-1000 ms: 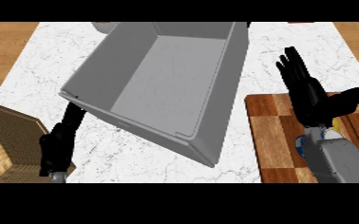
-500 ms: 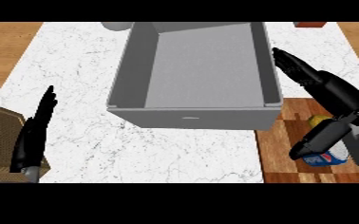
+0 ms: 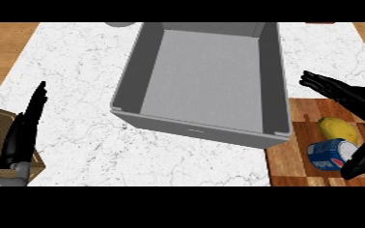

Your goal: Pick the lemon from the cutting board and place it in the cardboard box

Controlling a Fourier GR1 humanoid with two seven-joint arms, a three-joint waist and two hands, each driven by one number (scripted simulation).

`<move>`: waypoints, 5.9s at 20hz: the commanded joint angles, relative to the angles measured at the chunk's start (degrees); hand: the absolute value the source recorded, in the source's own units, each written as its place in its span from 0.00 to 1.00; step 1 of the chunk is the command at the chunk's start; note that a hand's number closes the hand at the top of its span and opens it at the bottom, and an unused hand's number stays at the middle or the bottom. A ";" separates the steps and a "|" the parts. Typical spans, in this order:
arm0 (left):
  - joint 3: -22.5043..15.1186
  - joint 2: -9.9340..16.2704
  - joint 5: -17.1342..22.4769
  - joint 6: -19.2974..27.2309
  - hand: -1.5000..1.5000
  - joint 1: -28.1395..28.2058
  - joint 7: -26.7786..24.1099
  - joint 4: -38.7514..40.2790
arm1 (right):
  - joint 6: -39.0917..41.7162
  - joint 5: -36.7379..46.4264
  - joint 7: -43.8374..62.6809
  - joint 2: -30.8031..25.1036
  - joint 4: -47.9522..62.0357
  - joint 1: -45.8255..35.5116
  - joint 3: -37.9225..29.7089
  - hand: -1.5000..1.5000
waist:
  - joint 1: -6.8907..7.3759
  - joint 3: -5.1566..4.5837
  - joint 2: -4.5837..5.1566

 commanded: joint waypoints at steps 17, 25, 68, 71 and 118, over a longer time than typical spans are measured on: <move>0.10 1.25 -0.65 -2.73 0.50 -6.40 0.89 3.98 | -14.22 42.09 -32.23 -19.68 3.54 -8.69 20.71 0.00 | 3.65 -0.62 0.24; 0.38 -0.04 -1.09 -2.70 0.50 -6.88 0.11 6.97 | -27.22 52.71 -40.40 -14.19 18.98 -13.54 28.45 0.00 | 2.49 -0.71 -0.27; 4.86 0.70 -2.18 -5.98 0.50 -4.12 1.88 4.44 | -46.93 53.26 -44.40 -1.15 37.32 -18.66 32.99 1.00 | -0.66 -0.75 -1.45; 4.01 -2.06 -3.63 -3.64 0.50 -7.88 3.69 6.46 | -48.58 52.51 -44.97 0.15 37.86 -19.53 30.88 1.00 | -1.18 -0.77 -1.31; 6.80 -4.45 -7.22 -5.76 0.50 -4.81 2.91 4.19 | -26.09 36.79 9.62 37.15 43.03 -56.63 5.91 1.00 | -1.03 -0.93 -1.54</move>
